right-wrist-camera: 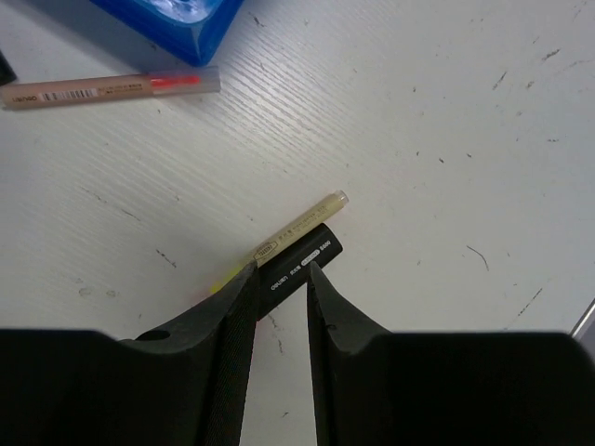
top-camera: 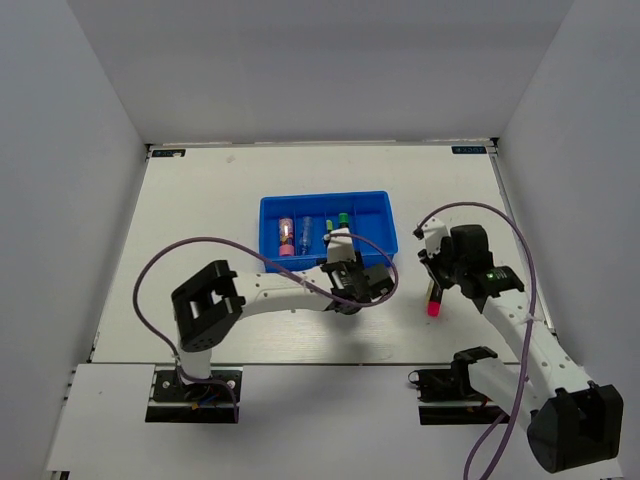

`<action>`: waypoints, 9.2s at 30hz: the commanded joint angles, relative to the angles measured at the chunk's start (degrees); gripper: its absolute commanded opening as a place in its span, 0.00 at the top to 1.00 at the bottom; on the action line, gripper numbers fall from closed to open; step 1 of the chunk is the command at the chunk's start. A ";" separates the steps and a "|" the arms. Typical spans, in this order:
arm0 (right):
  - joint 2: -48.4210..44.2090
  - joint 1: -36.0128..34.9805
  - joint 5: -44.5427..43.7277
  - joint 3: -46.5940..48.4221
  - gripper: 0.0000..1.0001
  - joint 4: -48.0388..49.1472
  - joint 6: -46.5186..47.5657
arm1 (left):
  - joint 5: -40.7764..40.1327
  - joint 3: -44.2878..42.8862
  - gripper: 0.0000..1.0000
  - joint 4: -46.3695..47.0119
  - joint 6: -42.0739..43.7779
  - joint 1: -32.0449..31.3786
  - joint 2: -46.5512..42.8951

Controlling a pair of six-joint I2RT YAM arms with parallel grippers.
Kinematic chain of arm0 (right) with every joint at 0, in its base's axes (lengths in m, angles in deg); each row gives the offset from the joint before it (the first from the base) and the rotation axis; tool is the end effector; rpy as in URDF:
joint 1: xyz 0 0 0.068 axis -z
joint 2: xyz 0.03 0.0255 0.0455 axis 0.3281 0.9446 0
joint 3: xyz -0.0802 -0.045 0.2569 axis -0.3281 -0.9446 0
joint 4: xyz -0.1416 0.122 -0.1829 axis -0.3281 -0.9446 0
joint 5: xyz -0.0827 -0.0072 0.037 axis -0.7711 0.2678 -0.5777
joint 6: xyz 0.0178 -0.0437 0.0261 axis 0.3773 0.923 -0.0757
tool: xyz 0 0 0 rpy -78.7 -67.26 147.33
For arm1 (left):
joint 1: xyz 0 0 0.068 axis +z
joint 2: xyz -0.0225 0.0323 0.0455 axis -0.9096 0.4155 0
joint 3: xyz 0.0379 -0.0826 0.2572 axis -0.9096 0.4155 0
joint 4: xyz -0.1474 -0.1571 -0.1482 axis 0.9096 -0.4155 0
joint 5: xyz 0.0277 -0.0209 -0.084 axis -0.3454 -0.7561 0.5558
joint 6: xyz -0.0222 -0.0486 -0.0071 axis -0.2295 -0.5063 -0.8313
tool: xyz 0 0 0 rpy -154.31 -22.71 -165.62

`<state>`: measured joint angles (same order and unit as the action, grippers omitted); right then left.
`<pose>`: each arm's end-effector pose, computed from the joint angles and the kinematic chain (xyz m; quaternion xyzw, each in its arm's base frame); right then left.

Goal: Sort the stationery into containers
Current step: Pick up the pen from the center of the board, then place the pen in the storage box, then pick up the pen from the center of the board.

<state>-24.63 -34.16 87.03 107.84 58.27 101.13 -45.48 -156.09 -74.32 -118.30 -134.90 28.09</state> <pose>0.1817 0.0502 0.2408 -0.3162 0.8642 -0.0125 0.3912 0.1519 -0.3328 0.2057 -0.0904 0.9066 -0.0267 0.4113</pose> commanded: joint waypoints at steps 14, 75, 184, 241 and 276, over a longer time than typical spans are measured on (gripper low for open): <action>-5.16 4.98 1.95 -5.90 0.69 3.04 2.53 | -13.32 -6.67 0.36 -5.83 -26.79 -2.62 11.17; -4.46 16.32 20.15 -3.09 0.92 -3.28 2.80 | -10.35 5.46 1.00 -16.42 -13.04 -9.13 -9.45; 9.16 16.76 8.63 7.98 0.58 -10.39 -14.42 | 30.19 -13.32 0.15 -14.97 40.89 30.69 -11.30; 36.32 15.36 -0.76 5.79 0.57 -4.08 -18.56 | 39.59 38.06 0.08 -6.35 41.33 53.72 -60.71; 27.73 12.10 1.59 6.04 0.94 -0.91 -15.93 | 39.76 38.68 0.08 -6.35 41.24 54.07 -60.37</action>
<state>5.99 -21.92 83.29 113.66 57.55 84.12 -6.40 -117.75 -81.53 -76.93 -81.31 -32.15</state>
